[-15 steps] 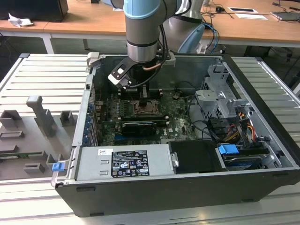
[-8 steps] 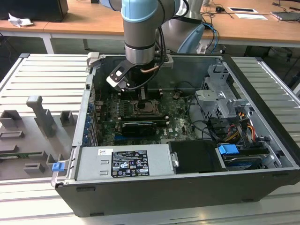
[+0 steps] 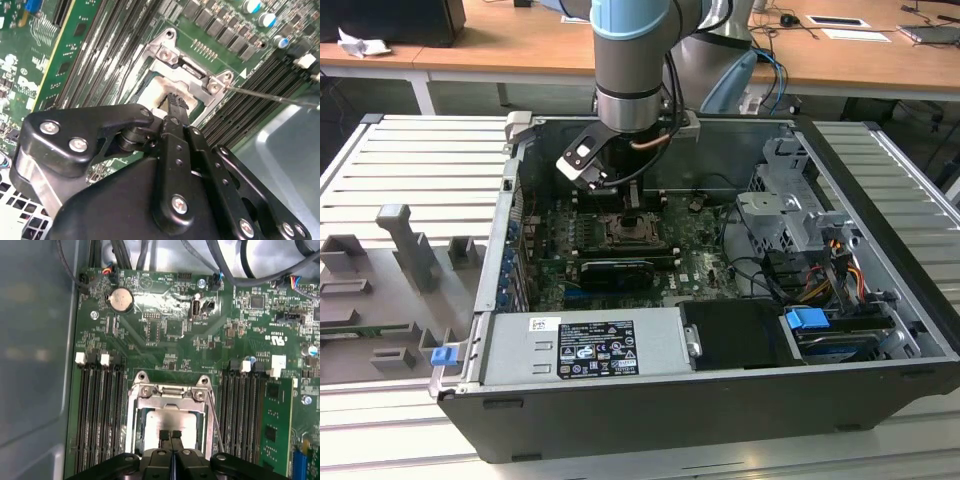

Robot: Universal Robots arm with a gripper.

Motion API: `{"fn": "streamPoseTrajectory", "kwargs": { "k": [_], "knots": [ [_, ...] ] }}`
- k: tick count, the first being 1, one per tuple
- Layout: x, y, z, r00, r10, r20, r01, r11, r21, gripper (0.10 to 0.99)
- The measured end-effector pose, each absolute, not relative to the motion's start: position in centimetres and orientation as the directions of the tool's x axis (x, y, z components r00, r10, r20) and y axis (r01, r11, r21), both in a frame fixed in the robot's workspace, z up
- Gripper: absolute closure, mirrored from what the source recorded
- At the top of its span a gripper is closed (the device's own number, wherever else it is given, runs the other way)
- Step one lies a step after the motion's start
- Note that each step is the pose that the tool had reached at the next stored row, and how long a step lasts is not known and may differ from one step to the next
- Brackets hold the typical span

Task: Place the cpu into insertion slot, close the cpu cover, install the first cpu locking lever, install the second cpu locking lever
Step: 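Close the cpu cover, then install the first cpu locking lever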

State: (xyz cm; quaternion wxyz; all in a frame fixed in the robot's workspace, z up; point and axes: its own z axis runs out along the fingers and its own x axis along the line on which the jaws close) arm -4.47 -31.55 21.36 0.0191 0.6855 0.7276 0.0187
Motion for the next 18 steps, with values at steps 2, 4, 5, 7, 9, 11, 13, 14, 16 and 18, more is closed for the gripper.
{"fn": "streamPoseTrajectory", "kwargs": {
  "k": [2, 4, 5, 7, 9, 11, 13, 14, 16, 18],
  "knots": [
    [-4.16, -31.55, 21.36, -0.060, 0.998, -0.002, 0.997, 0.060, 0.053, 0.980],
    [-4.00, -31.55, 21.36, -0.059, 0.998, -0.002, 0.997, 0.060, 0.053, 0.980],
    [-3.98, -31.55, 21.36, -0.059, 0.998, -0.002, 0.997, 0.059, 0.053, 0.980],
    [-3.94, -31.55, 21.36, -0.059, 0.998, -0.002, 0.997, 0.059, 0.053, 0.980],
    [-3.92, -31.55, 21.36, -0.060, 0.998, -0.002, 0.997, 0.060, 0.053, 0.980],
    [-3.92, -31.55, 21.48, -0.059, 0.998, -0.002, 0.997, 0.060, 0.054, 0.980],
    [-3.92, -31.55, 21.62, -0.059, 0.998, -0.002, 0.997, 0.059, 0.053, 0.980],
    [-3.92, -31.55, 21.69, -0.059, 0.998, -0.002, 0.997, 0.059, 0.053, 0.980],
    [-3.92, -31.55, 21.95, -0.059, 0.998, -0.002, 0.997, 0.059, 0.053, 0.980],
    [-3.92, -31.55, 22.20, -0.059, 0.998, -0.002, 0.997, 0.059, 0.053, 0.980]
  ]
}}
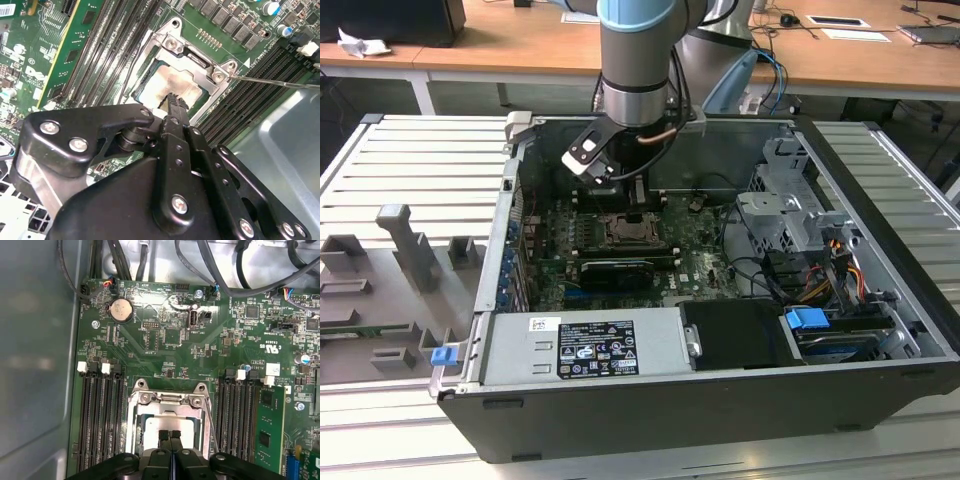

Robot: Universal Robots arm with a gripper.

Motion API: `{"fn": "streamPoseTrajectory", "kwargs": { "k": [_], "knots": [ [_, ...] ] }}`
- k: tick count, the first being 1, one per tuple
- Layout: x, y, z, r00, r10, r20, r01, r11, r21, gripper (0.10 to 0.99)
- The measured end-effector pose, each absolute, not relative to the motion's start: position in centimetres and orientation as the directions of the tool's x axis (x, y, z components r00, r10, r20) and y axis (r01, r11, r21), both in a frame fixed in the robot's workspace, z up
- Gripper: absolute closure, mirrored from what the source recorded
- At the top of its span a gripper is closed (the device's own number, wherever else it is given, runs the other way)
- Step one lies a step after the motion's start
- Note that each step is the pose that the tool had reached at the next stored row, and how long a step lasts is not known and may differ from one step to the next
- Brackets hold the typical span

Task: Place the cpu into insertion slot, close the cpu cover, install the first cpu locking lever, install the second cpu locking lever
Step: 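Install the first cpu locking lever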

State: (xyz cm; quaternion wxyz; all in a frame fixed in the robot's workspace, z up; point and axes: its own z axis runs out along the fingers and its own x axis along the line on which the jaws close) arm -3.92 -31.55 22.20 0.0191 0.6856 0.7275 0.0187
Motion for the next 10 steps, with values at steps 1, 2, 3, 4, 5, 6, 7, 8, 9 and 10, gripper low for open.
{"fn": "streamPoseTrajectory", "kwargs": {
  "k": [1, 2, 3, 4, 5, 6, 7, 8, 9, 10],
  "knots": [
    [-3.9, -31.6, 22.3, -0.059, 0.998, -0.002, 0.997, 0.059, 0.053, 0.980],
    [-3.9, -31.6, 22.3, -0.059, 0.998, -0.002, 0.997, 0.059, 0.053, 0.980],
    [-3.9, -31.6, 22.4, -0.059, 0.998, -0.002, 0.997, 0.059, 0.053, 0.980],
    [-3.9, -31.6, 22.5, -0.059, 0.998, -0.002, 0.997, 0.059, 0.053, 0.980],
    [-3.9, -31.6, 22.6, -0.059, 0.998, -0.002, 0.997, 0.059, 0.053, 0.980],
    [-3.9, -31.6, 22.7, -0.059, 0.998, -0.002, 0.997, 0.059, 0.053, 0.980],
    [-3.9, -31.6, 22.7, -0.058, 0.998, -0.002, 0.997, 0.058, 0.053, 0.980],
    [-3.9, -31.6, 22.9, -0.058, 0.998, -0.002, 0.997, 0.058, 0.053, 0.980],
    [-3.9, -31.6, 23.1, -0.058, 0.998, -0.002, 0.997, 0.058, 0.053, 0.980],
    [-3.9, -31.6, 23.3, -0.058, 0.998, -0.002, 0.997, 0.058, 0.053, 0.980]
  ]
}}
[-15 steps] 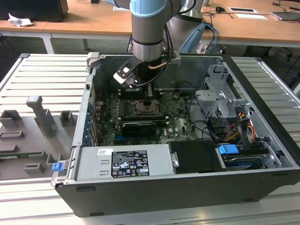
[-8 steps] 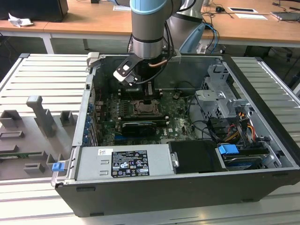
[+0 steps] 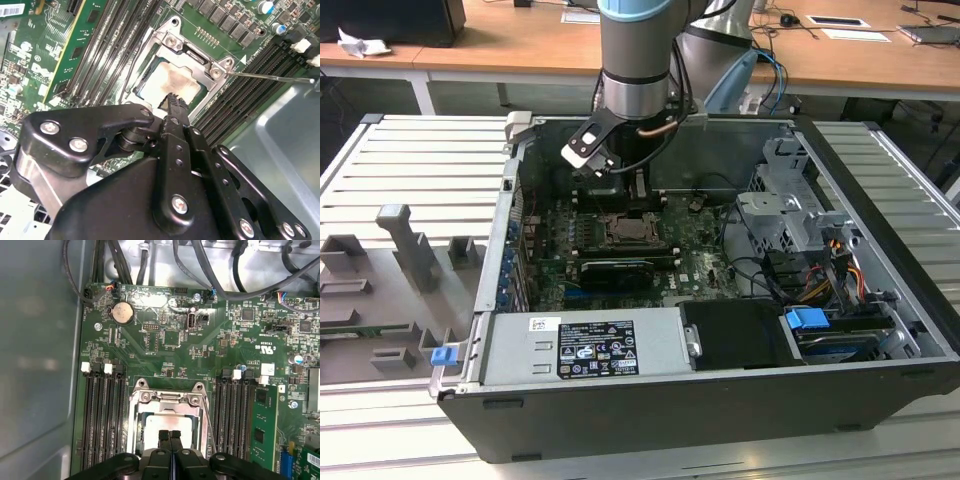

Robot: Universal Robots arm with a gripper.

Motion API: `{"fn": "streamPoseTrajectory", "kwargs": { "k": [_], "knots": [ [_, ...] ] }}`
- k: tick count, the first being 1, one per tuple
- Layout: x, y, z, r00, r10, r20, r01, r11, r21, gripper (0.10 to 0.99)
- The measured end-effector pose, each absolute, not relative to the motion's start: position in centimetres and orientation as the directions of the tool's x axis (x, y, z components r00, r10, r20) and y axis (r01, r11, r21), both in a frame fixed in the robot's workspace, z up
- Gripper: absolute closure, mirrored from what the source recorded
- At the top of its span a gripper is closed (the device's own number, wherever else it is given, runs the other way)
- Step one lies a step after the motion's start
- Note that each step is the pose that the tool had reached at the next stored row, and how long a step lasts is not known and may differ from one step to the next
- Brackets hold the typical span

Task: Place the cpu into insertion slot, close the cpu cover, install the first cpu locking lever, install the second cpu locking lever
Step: 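Install the first cpu locking lever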

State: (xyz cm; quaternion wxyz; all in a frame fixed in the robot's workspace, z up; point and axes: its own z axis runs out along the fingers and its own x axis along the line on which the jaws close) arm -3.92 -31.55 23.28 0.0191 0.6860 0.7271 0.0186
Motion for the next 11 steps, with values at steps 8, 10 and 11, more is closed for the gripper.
{"fn": "streamPoseTrajectory", "kwargs": {
  "k": [8, 10, 11],
  "knots": [
    [-3.9, -31.6, 26.0, -0.058, 0.998, -0.002, 0.997, 0.058, 0.053, 0.980],
    [-3.9, -31.6, 26.6, -0.058, 0.998, -0.002, 0.997, 0.058, 0.053, 0.980],
    [-3.9, -31.6, 26.8, -0.058, 0.998, -0.002, 0.997, 0.058, 0.053, 0.980]
  ]
}}
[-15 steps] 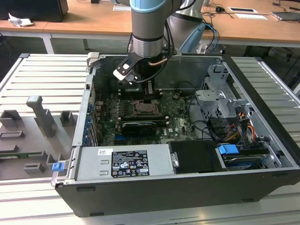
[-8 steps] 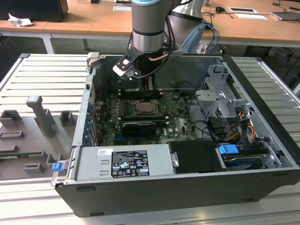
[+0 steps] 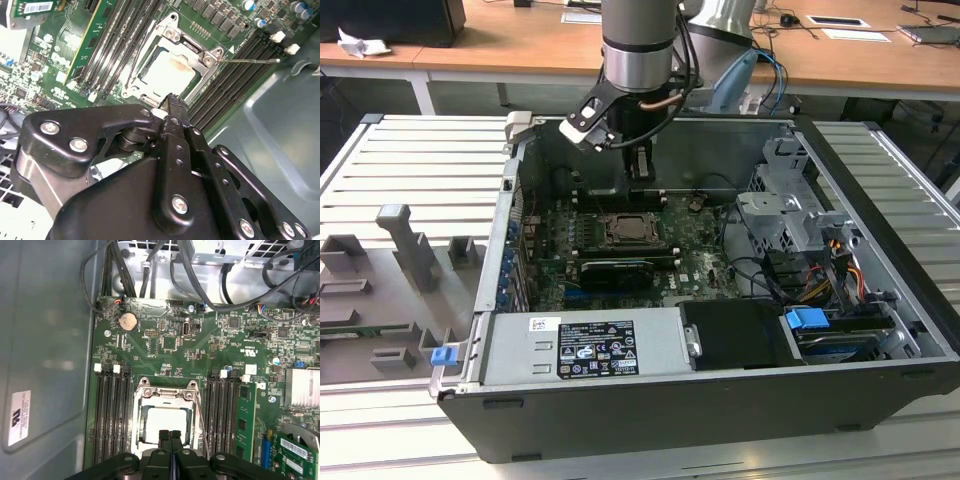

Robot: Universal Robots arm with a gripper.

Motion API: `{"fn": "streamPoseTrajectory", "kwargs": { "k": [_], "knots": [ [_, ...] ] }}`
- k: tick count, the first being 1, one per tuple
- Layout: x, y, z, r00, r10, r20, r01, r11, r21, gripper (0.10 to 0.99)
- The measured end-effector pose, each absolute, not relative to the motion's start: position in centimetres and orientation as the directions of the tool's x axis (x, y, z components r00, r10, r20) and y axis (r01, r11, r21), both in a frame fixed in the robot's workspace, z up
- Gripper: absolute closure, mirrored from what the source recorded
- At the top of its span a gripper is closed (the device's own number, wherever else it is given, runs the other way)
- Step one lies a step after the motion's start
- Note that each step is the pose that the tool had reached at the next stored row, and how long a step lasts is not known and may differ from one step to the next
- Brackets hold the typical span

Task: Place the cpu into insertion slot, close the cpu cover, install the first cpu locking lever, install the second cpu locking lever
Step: 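Install the first cpu locking lever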

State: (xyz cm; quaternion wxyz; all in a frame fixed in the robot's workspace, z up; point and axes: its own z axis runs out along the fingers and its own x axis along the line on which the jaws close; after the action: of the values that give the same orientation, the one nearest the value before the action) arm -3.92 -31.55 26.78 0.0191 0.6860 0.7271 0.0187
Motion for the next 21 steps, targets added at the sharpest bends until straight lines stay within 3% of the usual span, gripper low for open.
{"fn": "streamPoseTrajectory", "kwargs": {
  "k": [7, 21],
  "knots": [
    [-3.92, -31.55, 27.46, -0.068, 0.998, -0.002, 0.996, 0.068, 0.053, 0.980],
    [-3.92, -31.55, 27.46, -0.322, 0.947, -0.002, 0.945, 0.322, 0.053, 0.980]
  ]
}}
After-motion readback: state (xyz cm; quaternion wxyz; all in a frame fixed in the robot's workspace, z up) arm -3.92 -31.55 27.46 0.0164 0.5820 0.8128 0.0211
